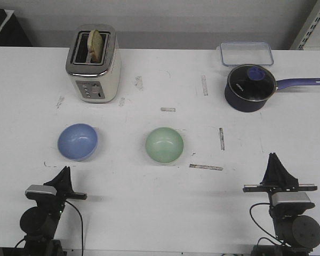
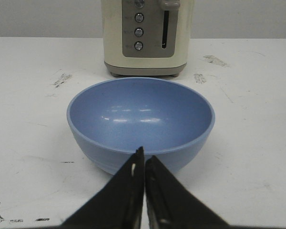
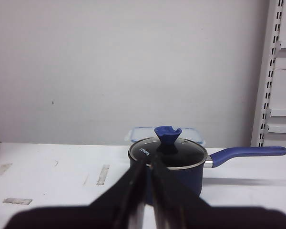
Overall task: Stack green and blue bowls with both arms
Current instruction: 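Reach the left gripper down to the rim of the light blue bowl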
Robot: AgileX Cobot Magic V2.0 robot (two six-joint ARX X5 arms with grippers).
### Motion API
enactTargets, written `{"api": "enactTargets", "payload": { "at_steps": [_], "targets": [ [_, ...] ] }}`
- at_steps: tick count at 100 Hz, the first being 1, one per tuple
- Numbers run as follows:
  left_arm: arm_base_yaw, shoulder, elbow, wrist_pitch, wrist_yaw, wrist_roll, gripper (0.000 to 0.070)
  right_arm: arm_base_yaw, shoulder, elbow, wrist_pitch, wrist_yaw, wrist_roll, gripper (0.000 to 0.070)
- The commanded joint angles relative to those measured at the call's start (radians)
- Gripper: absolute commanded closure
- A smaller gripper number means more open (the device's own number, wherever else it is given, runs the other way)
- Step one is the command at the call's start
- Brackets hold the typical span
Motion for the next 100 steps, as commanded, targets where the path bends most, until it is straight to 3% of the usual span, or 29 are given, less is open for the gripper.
{"api": "enactTargets", "payload": {
  "at_steps": [1, 54, 76, 100],
  "targets": [
    [0.001, -0.002, -0.021, 0.010, -0.003, 0.007, 0.0699, 0.000, -0.002, 0.003, 0.012, 0.001, -0.005, 0.0693],
    [0.001, -0.002, -0.021, 0.014, -0.003, -0.002, 0.0699, 0.000, -0.002, 0.003, 0.012, 0.001, -0.005, 0.0692],
    [0.001, -0.002, -0.008, 0.093, -0.003, -0.138, 0.0699, 0.000, -0.002, 0.003, 0.012, 0.001, -0.005, 0.0692],
    [0.002, 0.004, 0.076, 0.005, -0.048, -0.144, 0.0699, 0.000, -0.002, 0.003, 0.012, 0.001, -0.005, 0.0692]
  ]
}}
